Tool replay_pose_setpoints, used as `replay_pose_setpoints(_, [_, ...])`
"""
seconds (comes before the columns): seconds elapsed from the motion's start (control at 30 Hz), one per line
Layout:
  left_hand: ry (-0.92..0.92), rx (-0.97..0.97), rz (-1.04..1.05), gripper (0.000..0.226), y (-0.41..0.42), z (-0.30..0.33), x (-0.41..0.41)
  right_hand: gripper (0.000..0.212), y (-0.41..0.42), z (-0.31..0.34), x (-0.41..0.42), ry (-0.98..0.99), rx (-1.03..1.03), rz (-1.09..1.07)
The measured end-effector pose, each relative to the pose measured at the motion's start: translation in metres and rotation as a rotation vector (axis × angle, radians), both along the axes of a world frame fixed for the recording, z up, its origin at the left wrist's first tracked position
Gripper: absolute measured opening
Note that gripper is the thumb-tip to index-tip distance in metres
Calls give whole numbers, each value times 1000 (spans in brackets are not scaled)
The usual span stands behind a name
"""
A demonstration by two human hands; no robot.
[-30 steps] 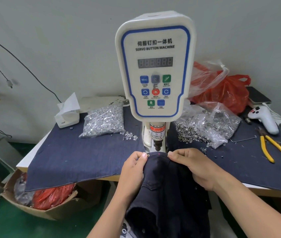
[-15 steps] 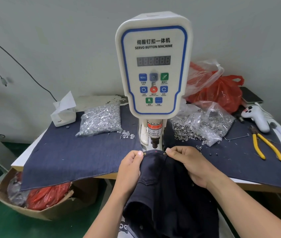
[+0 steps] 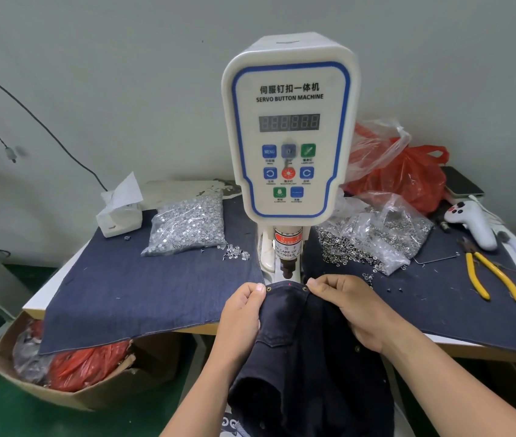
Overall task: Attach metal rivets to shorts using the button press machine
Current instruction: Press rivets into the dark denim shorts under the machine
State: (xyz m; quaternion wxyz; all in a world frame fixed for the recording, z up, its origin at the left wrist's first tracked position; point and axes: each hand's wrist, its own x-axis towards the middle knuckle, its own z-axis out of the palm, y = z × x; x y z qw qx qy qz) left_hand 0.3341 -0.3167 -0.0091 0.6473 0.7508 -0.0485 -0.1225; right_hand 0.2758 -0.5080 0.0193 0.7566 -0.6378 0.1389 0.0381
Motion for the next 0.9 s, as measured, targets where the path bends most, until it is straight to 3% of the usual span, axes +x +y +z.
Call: replay_pose_setpoints(0.9, [7,7,6,33,0,1,-1,23,-6,-9,3,-53,-51,53])
